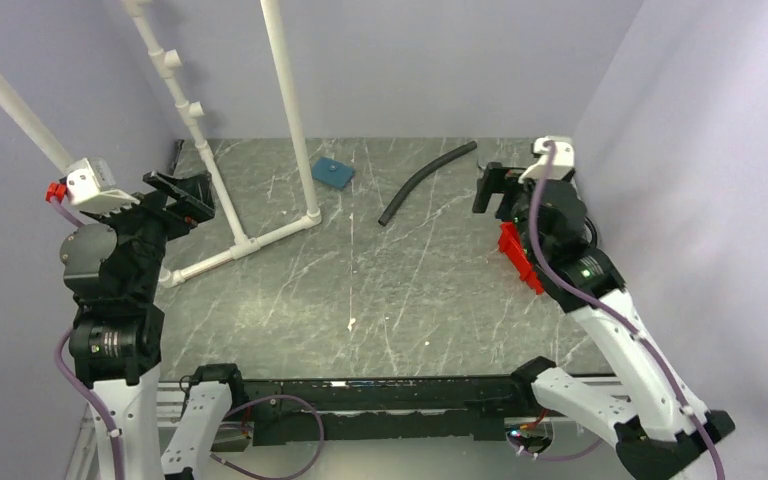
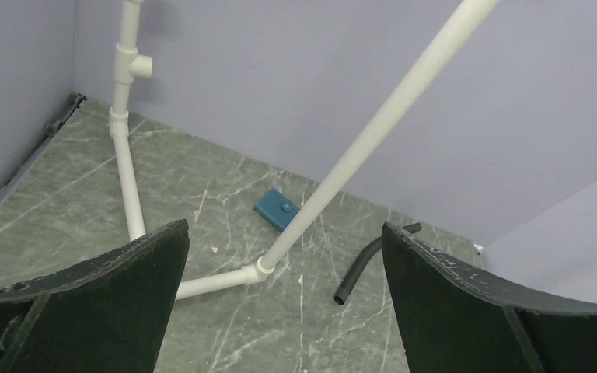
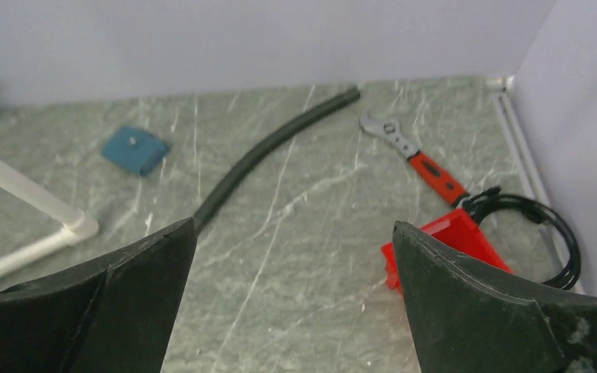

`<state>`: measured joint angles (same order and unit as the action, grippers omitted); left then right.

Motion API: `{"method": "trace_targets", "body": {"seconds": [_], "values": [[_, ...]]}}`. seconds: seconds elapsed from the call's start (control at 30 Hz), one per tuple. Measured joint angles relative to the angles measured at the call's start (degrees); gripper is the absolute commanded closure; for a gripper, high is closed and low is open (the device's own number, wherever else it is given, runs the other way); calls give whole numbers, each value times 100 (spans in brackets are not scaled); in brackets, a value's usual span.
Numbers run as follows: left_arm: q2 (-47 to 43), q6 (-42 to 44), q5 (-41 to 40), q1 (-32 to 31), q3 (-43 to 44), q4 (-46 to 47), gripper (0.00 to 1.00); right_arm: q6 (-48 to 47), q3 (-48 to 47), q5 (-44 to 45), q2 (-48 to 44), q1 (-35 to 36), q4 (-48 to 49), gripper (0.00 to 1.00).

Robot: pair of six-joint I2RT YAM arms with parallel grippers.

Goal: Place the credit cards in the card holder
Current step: Pick up the card holder from the corner of the board.

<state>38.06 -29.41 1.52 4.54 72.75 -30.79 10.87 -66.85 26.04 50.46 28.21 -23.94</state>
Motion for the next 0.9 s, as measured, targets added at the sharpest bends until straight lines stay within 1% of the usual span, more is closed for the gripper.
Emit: {"method": "trace_targets", "body": {"seconds": [0.13,0.3,0.5,0.53,0.6,0.63,0.73,0.9], "values": [[57,9,-26,-2,-118,-13,1,175,225,-184,597,0,133,0],[136,42,-31,-31,-310,-66,1,555,146,-614,1792,0,457,0],[566,177,186,-57,-446,-332,1,1290,-667,-1473,3764,-37,855,1],[695,232,282,-61,-466,-402,1,1482,-772,-1676,4100,-42,1069,2],[868,332,431,-61,-540,-514,1,1823,-839,-1991,4581,-46,1412,10],[944,372,490,-61,-590,-562,1,2059,-874,-2234,4833,-61,1589,12],[1067,527,623,-61,-866,-769,1,2730,-1244,-2887,5659,-114,2015,16],[970,743,695,-61,-1165,-984,1,3683,-2376,-3722,7217,-157,2702,19]]}}
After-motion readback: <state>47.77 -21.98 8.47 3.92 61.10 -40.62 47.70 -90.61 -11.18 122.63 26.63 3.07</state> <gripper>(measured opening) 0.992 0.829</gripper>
